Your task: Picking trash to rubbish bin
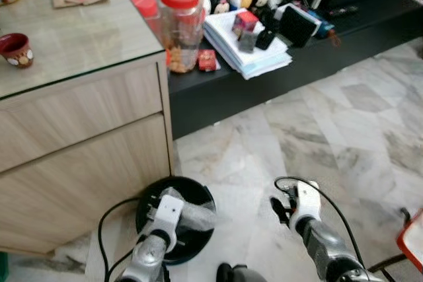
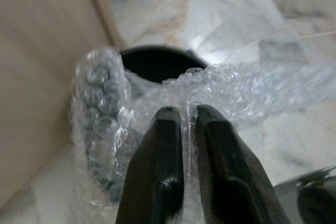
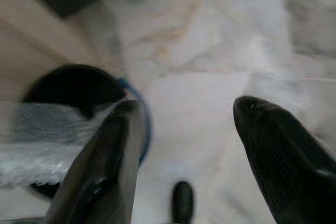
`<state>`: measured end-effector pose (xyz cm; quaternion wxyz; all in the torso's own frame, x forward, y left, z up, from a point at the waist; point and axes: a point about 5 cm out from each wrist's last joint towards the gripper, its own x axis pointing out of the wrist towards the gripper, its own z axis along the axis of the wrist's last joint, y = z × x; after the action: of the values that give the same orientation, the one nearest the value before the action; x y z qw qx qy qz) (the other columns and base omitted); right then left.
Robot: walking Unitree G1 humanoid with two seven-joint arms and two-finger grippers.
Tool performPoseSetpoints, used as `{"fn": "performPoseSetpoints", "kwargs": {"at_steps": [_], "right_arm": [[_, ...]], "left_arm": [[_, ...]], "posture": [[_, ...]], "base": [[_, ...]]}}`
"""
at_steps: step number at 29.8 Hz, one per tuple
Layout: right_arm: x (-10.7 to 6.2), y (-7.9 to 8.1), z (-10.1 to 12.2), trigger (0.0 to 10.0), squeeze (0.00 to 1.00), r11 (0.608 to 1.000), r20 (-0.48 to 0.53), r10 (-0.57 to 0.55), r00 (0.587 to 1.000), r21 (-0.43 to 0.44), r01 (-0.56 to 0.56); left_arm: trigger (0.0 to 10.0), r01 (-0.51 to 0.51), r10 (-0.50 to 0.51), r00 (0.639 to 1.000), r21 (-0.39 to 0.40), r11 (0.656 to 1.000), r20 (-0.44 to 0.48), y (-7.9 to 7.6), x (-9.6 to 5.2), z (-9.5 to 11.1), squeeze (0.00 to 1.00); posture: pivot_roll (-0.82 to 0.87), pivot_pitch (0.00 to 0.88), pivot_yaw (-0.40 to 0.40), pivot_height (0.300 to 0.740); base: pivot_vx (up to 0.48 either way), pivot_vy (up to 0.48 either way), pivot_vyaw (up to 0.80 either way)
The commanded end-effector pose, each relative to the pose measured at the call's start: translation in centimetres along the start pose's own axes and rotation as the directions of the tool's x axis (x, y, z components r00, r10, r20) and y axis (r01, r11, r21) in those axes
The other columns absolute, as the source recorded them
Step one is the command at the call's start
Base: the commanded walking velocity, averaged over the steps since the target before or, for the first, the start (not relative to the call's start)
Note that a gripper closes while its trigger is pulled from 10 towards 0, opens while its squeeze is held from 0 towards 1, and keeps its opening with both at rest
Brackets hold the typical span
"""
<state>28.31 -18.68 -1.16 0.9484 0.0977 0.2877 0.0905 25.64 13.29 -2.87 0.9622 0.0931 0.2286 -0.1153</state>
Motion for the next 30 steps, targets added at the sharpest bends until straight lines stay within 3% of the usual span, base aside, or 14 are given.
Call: {"fn": "performPoseSetpoints", "kwargs": {"at_steps": [1,4,15,24,25,26,27,28,30], "right_arm": [[0.1,0.3,0.6,10.0,0.0,0.998,0.014,0.057,0.998,-0.015,-0.057],[0.4,1.3,1.3,10.0,0.0,0.989,0.036,0.141,0.989,-0.053,-0.139],[1.0,3.3,2.5,10.0,0.0,0.959,0.066,0.275,0.959,-0.08,-0.27],[1.2,4.1,3.0,10.0,0.0,0.947,0.093,0.318,0.943,-0.074,-0.312],[1.2,4.2,3.0,10.0,0.0,0.946,0.09,0.321,0.943,-0.077,-0.315],[1.2,4.1,3.0,10.0,0.0,0.946,0.089,0.321,0.943,-0.079,-0.315],[1.2,4.1,3.0,10.0,0.0,0.946,0.088,0.321,0.943,-0.08,-0.315],[1.2,4.1,3.0,10.0,0.0,0.948,0.089,0.316,0.945,-0.077,-0.31],[1.2,4.0,3.0,10.0,0.0,0.949,0.088,0.312,0.946,-0.076,-0.305]], "left_arm": [[10.0,-0.017,0.017,0.998,-0.007,1.0,-0.058,0.0,-0.5,-1.4,0.0],[10.0,-0.053,0.053,0.997,-0.003,0.999,-0.058,0.6,-0.5,-1.3,0.0],[10.0,-0.131,0.131,0.991,-0.007,0.991,-0.01,2.2,0.4,0.7,0.0],[10.0,-0.133,0.134,0.991,-0.014,0.991,0.012,2.5,0.6,1.4,0.0],[10.0,-0.132,0.132,0.991,-0.016,0.991,0.011,2.5,0.7,1.4,0.67],[10.0,-0.132,0.132,0.991,-0.015,0.991,0.01,2.6,0.7,1.4,0.8],[10.0,-0.132,0.132,0.991,-0.014,0.991,0.01,2.6,0.7,1.4,0.8],[10.0,-0.123,0.123,0.992,-0.033,0.992,0.014,2.5,0.6,1.4,1.0],[10.0,-0.113,0.113,0.993,-0.035,0.993,0.016,2.3,0.6,1.4,1.0]], "posture": [[0.08,0.226,-0.122,0.74],[0.08,0.225,-0.127,0.74],[0.08,0.245,-0.142,0.74],[0.07,0.256,-0.145,0.74],[0.07,0.259,-0.145,0.74],[0.07,0.26,-0.145,0.74],[0.07,0.26,-0.145,0.74],[0.07,0.263,-0.147,0.74],[0.07,0.263,-0.147,0.74]], "base": [[0.0,0.0,0.0],[0.0,0.0,0.0],[0.0,0.0,0.0],[0.0,0.0,0.0],[0.0,0.0,0.0],[0.0,0.0,0.0],[0.0,0.0,0.0],[0.0,0.0,0.0],[0.0,0.0,0.0]]}}
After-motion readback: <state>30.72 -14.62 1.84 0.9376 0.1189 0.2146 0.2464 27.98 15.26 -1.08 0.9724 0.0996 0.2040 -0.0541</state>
